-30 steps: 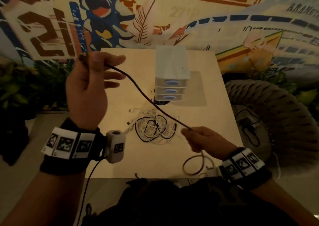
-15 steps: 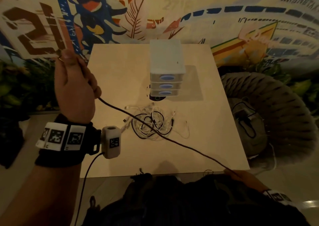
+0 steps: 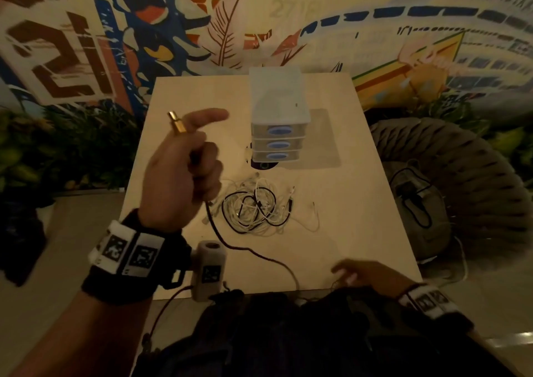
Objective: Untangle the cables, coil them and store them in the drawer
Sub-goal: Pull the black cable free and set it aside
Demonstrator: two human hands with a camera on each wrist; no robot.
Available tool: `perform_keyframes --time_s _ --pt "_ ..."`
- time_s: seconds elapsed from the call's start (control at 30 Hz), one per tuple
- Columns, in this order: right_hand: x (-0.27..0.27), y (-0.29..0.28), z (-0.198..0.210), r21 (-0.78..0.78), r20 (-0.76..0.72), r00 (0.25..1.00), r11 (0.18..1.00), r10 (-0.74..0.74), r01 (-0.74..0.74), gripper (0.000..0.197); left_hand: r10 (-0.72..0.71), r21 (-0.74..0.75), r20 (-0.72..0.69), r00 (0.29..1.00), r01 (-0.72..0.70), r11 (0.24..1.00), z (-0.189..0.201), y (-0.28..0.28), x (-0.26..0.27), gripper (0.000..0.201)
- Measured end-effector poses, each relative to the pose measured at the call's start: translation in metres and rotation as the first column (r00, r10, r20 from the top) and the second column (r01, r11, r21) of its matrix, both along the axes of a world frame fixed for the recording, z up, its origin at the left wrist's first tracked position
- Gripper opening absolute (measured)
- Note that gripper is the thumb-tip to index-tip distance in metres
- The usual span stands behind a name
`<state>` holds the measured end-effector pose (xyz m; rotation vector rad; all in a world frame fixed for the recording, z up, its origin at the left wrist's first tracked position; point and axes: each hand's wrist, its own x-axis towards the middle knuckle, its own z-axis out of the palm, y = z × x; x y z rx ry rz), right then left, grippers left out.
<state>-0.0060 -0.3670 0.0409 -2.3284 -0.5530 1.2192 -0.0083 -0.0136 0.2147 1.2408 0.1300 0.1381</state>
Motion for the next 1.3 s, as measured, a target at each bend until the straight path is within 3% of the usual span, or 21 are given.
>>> perform_keyframes --time_s 0.1,0.2,0.23,0.33,0.47,0.6,0.7,0.77,0.87,1.0,1.1,1.3 --pt "0.029 0.060 0.068 0.134 0.139 0.990 0.991 0.013 -0.032 0.060 -0.139 0.021 0.060 0.989 0.138 0.990 -0.004 -0.020 0.002 0.047" --pt "0.038 0.109 0.109 0.354 0.158 0.987 0.931 0.035 -0.090 0.059 -0.214 0.066 0.075 0.974 0.210 0.976 -0.006 -0.032 0.006 0.044" --pt "0.040 0.125 0.118 0.412 0.133 0.989 0.903 0.070 -0.119 0.050 -0.226 0.064 0.067 0.972 0.222 0.973 -0.006 -0.033 0.008 0.042" --pt "0.039 0.158 0.118 0.538 0.010 0.997 0.840 0.083 -0.075 0.019 -0.233 0.085 0.043 0.971 0.229 0.970 -0.007 -0.031 0.010 0.032" --pt "0.031 0.167 0.090 0.611 -0.162 0.987 0.787 0.021 0.084 0.035 -0.109 0.141 -0.002 0.994 0.108 0.984 -0.011 -0.019 0.010 0.049" --pt "0.032 0.147 0.033 0.475 -0.288 0.947 0.838 -0.141 0.269 0.046 0.017 -0.034 -0.035 0.999 -0.019 0.999 -0.009 0.006 0.010 0.052" --pt "0.033 0.113 -0.016 0.179 -0.186 0.957 0.950 -0.221 0.254 0.052 0.095 -0.020 -0.104 0.990 -0.098 0.995 -0.018 0.018 0.009 0.054" --pt "0.034 0.088 -0.041 0.060 -0.133 0.976 0.982 -0.172 0.181 0.049 0.133 0.001 -0.176 0.975 -0.134 0.991 -0.032 0.019 0.007 0.053" --pt "0.050 0.075 -0.057 0.125 -0.004 0.984 0.976 -0.181 0.180 0.026 0.146 -0.012 -0.237 0.960 -0.153 0.988 -0.052 0.014 0.003 0.051" --pt "0.105 0.093 -0.062 0.198 0.171 0.890 0.899 -0.424 0.390 0.014 0.100 -0.040 -0.259 0.961 -0.114 0.993 -0.075 0.001 -0.001 0.049" --pt "0.140 0.105 -0.080 0.113 0.151 0.852 0.865 -0.501 0.489 0.019 0.069 -0.029 -0.302 0.951 -0.082 0.996 -0.088 -0.008 -0.002 0.048" --pt "0.152 0.129 -0.097 -0.077 0.206 0.895 0.905 -0.396 0.418 0.050 0.048 0.042 -0.407 0.912 -0.034 0.999 -0.116 -0.014 -0.002 0.048"
